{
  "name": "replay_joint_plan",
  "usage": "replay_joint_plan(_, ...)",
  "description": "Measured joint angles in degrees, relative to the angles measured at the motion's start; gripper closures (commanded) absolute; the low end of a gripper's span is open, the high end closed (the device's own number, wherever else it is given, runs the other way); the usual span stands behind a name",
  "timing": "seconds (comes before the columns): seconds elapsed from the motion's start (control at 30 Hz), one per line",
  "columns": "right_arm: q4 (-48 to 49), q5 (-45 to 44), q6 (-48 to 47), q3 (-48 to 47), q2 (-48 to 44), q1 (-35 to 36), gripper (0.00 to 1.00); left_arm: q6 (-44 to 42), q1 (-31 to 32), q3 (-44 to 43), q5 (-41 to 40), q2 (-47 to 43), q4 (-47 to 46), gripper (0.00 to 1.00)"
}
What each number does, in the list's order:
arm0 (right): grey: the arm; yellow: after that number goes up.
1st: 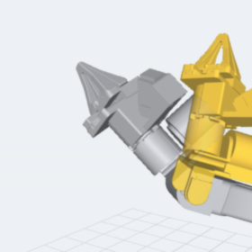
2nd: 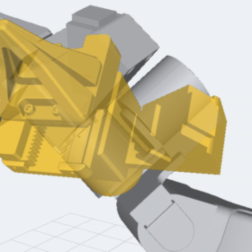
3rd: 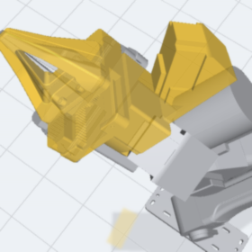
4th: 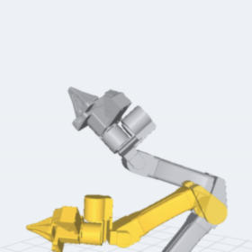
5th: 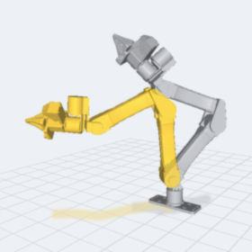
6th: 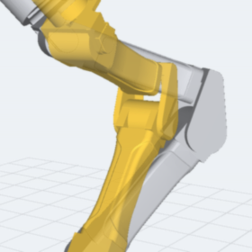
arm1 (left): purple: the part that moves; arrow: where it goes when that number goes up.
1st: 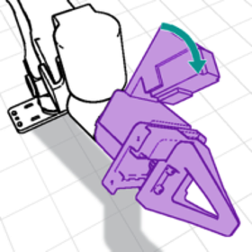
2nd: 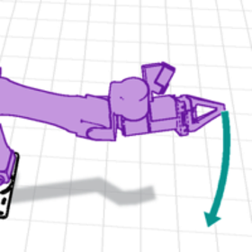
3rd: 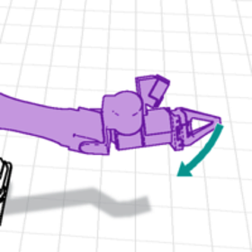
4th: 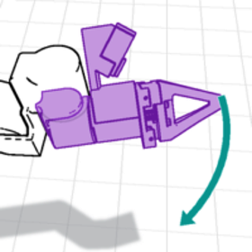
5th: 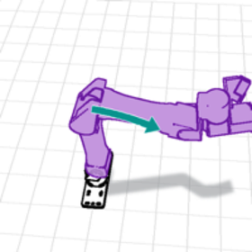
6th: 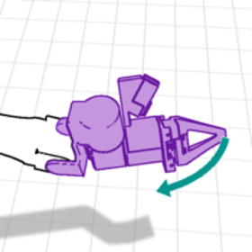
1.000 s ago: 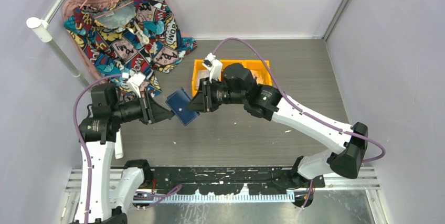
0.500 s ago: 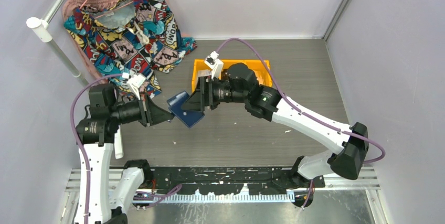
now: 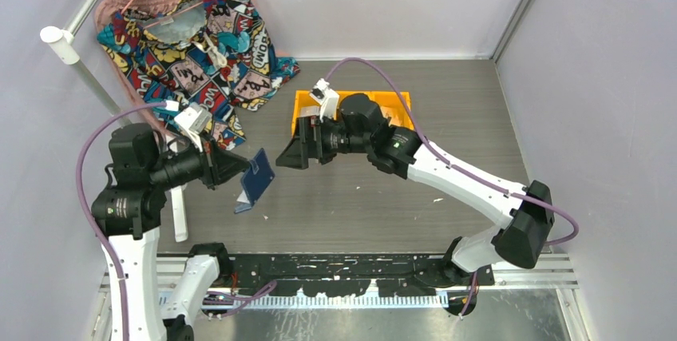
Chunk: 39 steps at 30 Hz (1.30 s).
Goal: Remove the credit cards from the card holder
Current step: Open the card holder.
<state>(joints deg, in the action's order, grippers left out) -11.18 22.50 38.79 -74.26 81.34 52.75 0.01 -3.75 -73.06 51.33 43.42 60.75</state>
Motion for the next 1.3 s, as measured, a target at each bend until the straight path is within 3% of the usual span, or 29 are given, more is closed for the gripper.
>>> replay_joint_plan(0.2,-3.2,-7.1,-6.1,-1.8,0.0,3.7,0.00,-0.3,0.0,-0.4,-6.9,-0.5,-1.4,1.00)
replay_joint_plan(0.5,-2.7,-30.8,-18.2,-3.3,0.8,23.3,0.00,8.7,0.0,1.4,-17.8,-1.9,-3.8,1.00)
replay_joint_plan(0.73,0.1,-46.4,-28.8,-11.0,9.1,27.7,0.05,12.7,0.0,-0.3,-21.3,0.4,-1.9,1.00)
replay_joint_plan(0.9,3.1,-53.5,-33.8,-12.9,14.3,29.0,0.24,14.3,0.0,-2.2,-22.7,0.6,-0.7,1.00)
replay_joint_plan(0.93,3.6,-54.3,-34.4,-12.9,14.7,29.0,0.32,14.6,0.0,-2.5,-22.9,0.6,-0.5,1.00)
replay_joint_plan(1.07,6.4,-56.6,-36.9,-12.9,15.8,29.2,0.80,15.1,0.0,-3.5,-22.8,0.2,0.4,1.00)
replay_joint_plan(1.2,9.1,-56.9,-37.7,-12.7,15.7,29.2,0.98,15.9,0.0,-4.5,-22.8,0.3,0.7,1.00)
replay_joint_plan(1.23,9.9,-56.8,-37.7,-12.3,15.6,29.2,0.99,16.0,0.0,-4.7,-22.7,0.3,0.8,0.95)
replay_joint_plan(1.3,10.8,-55.8,-37.5,-11.0,14.8,29.2,0.99,16.3,0.0,-4.8,-22.3,0.3,1.0,0.62)
